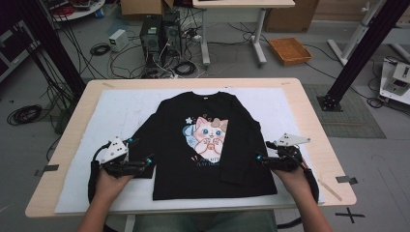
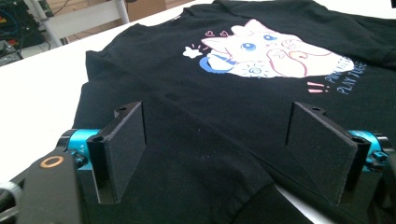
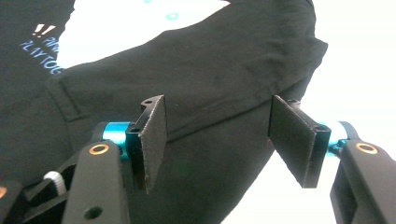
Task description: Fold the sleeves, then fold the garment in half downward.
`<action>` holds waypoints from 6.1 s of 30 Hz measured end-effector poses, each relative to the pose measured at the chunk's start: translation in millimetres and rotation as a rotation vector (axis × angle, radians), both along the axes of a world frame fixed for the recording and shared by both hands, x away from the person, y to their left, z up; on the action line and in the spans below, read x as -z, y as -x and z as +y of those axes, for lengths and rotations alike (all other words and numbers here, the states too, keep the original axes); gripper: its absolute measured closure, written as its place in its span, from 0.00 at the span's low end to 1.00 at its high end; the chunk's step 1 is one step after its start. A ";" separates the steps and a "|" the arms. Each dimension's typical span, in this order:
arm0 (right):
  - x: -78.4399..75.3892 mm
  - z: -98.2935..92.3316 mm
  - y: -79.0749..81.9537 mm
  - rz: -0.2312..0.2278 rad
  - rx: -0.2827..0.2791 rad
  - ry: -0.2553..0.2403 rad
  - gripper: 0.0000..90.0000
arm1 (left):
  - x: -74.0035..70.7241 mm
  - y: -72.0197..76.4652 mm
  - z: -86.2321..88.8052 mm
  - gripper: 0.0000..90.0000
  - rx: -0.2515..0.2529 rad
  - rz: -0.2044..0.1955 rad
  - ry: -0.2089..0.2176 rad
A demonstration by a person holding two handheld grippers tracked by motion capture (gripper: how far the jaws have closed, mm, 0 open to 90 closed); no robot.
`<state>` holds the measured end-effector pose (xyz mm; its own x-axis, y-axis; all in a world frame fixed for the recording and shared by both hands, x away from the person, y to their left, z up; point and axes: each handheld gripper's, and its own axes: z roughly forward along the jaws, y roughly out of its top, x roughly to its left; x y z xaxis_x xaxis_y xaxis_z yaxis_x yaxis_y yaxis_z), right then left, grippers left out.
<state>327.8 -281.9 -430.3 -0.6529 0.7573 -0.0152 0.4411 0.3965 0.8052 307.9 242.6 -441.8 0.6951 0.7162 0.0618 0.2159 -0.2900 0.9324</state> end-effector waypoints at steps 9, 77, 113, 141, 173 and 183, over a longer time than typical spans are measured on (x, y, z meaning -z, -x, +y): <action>0.4 -4.9 -1.5 -0.004 0.012 -0.014 0.38 | 3.4 -1.2 -5.1 0.30 0.046 0.051 -0.040; -5.4 -10.9 -8.0 -0.010 0.045 -0.054 0.37 | -38.9 -14.3 -116.2 0.87 0.193 0.319 0.059; -10.5 -5.0 -10.7 -0.022 0.004 -0.095 0.24 | -39.3 -14.1 -74.2 0.32 0.081 0.193 0.082; -21.2 0.2 -18.3 -0.053 -0.004 -0.170 0.23 | -42.6 -20.0 -33.8 0.22 0.006 0.104 0.112; -33.3 -8.2 -30.9 -0.060 0.013 -0.165 0.23 | -45.2 -43.3 -38.1 0.22 -0.042 0.164 0.140; -42.8 4.7 -72.4 -0.048 0.021 -0.152 0.23 | -53.6 -81.7 -44.2 0.22 -0.051 0.203 0.146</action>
